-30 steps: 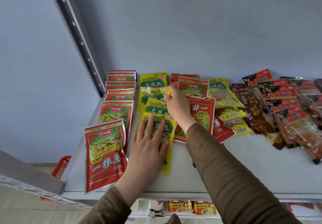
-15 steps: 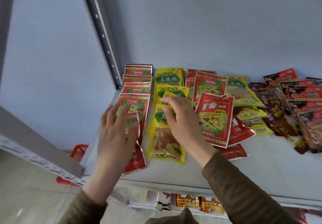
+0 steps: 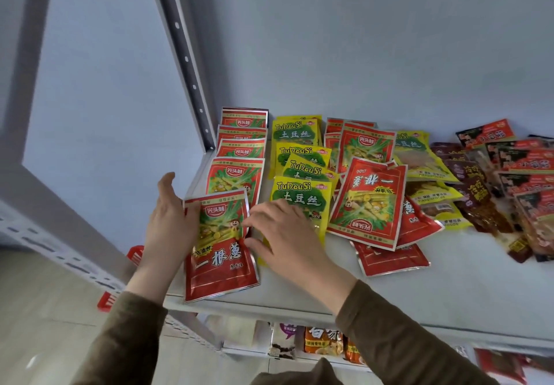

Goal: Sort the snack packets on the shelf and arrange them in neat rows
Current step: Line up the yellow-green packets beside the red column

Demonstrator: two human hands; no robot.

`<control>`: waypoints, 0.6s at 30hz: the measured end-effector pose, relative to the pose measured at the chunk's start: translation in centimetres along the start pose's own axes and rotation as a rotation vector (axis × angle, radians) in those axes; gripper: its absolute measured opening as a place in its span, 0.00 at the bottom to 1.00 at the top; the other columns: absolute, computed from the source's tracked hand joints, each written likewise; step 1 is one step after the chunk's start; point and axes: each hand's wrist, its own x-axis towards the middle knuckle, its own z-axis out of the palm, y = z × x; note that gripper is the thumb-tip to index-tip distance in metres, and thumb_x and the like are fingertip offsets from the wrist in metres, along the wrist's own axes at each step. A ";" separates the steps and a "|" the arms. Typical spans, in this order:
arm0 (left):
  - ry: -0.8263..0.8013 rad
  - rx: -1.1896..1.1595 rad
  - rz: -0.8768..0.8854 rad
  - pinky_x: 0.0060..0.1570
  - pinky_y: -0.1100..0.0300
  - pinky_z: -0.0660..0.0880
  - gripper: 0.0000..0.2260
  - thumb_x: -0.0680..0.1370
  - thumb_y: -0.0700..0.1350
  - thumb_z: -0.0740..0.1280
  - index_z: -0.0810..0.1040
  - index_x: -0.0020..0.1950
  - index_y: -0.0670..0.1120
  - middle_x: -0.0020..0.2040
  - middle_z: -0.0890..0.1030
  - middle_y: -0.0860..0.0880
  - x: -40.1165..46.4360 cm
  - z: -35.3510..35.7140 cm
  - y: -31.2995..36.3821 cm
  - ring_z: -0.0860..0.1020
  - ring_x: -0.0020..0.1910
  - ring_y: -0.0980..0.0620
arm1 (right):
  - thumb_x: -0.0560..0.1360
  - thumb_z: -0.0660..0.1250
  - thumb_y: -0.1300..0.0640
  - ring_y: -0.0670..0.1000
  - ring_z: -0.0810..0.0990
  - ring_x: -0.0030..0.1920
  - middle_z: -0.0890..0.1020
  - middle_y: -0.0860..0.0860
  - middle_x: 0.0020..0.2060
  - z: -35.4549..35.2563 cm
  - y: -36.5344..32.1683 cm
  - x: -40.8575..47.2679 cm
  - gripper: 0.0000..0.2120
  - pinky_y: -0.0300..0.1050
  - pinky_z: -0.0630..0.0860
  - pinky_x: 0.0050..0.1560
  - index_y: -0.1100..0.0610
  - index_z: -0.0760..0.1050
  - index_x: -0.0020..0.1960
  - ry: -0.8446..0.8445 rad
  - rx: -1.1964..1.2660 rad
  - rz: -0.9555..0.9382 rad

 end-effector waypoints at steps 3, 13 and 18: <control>-0.005 -0.160 -0.027 0.36 0.54 0.75 0.17 0.84 0.44 0.63 0.61 0.69 0.55 0.44 0.77 0.50 1.1 0.1 0.5 0.81 0.44 0.48 | 0.80 0.61 0.42 0.50 0.72 0.64 0.76 0.45 0.62 -0.1 -0.2 -0.5 0.17 0.50 0.71 0.64 0.50 0.77 0.63 0.056 -0.004 0.015; 0.026 -0.270 0.048 0.36 0.59 0.75 0.17 0.83 0.46 0.66 0.68 0.71 0.49 0.43 0.80 0.48 3.8 0.7 2.4 0.82 0.43 0.53 | 0.79 0.66 0.45 0.52 0.69 0.64 0.74 0.49 0.64 0.9 -2.9 -1.0 0.18 0.52 0.74 0.62 0.51 0.76 0.65 -0.058 -0.030 -0.130; 0.075 -0.279 0.031 0.37 0.59 0.75 0.19 0.82 0.48 0.68 0.68 0.71 0.49 0.50 0.81 0.48 3.8 0.8 2.2 0.82 0.46 0.49 | 0.80 0.66 0.50 0.52 0.69 0.65 0.76 0.50 0.65 1.9 -4.1 -0.9 0.17 0.49 0.73 0.63 0.54 0.76 0.67 -0.116 0.084 -0.217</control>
